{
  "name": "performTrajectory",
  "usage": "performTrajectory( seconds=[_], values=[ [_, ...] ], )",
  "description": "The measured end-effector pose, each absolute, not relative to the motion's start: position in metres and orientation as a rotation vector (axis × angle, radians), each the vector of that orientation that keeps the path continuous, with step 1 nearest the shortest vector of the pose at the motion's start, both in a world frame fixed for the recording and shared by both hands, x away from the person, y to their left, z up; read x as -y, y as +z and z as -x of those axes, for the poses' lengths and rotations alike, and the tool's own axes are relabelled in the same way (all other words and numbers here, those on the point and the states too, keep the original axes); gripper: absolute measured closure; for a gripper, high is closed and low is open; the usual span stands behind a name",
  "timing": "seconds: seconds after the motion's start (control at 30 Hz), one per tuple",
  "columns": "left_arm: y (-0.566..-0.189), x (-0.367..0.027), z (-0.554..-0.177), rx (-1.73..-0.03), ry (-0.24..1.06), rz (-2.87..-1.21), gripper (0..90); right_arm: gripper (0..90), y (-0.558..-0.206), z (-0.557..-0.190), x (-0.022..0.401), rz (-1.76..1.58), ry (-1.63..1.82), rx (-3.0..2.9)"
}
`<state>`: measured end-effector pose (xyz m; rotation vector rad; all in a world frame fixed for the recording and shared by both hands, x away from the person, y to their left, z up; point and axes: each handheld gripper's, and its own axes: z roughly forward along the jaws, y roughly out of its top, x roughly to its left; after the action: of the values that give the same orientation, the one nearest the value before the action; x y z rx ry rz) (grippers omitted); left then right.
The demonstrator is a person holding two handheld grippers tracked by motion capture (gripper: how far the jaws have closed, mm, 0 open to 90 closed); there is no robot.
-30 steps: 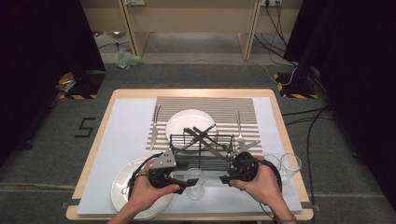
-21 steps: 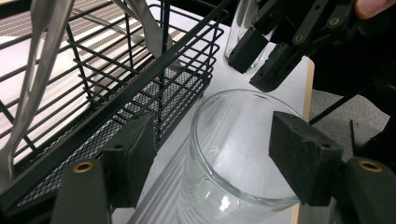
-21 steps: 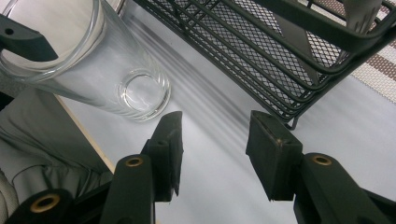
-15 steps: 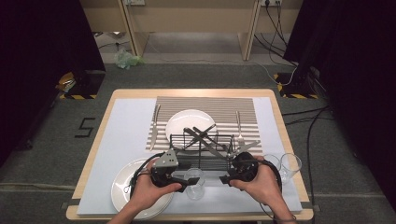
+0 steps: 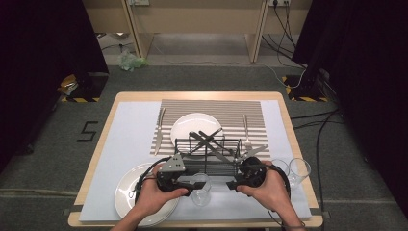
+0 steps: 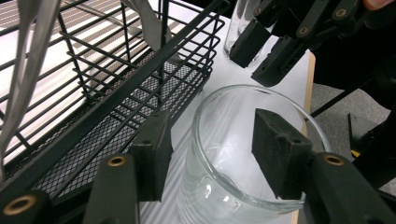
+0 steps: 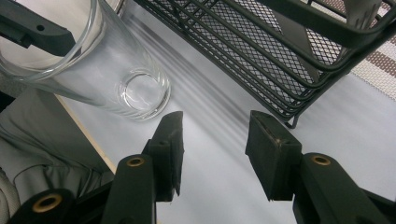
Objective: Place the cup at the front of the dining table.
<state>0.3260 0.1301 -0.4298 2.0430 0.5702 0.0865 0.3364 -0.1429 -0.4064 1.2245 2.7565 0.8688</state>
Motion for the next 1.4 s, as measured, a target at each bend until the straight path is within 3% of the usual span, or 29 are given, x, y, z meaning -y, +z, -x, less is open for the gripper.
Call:
performTrajectory(
  seconds=[0.7,1.4],
  values=[
    [-0.425,-0.13,-0.331,-0.599,0.065,-2.097,75.1,56.2,-0.407,-0.336,0.143,-1.232,0.87,-2.757],
    [-0.421,-0.135,-0.328,-0.566,0.124,-2.15,78.5,56.5,-0.407,-0.336,0.145,-1.246,0.881,-2.753]
  ],
)
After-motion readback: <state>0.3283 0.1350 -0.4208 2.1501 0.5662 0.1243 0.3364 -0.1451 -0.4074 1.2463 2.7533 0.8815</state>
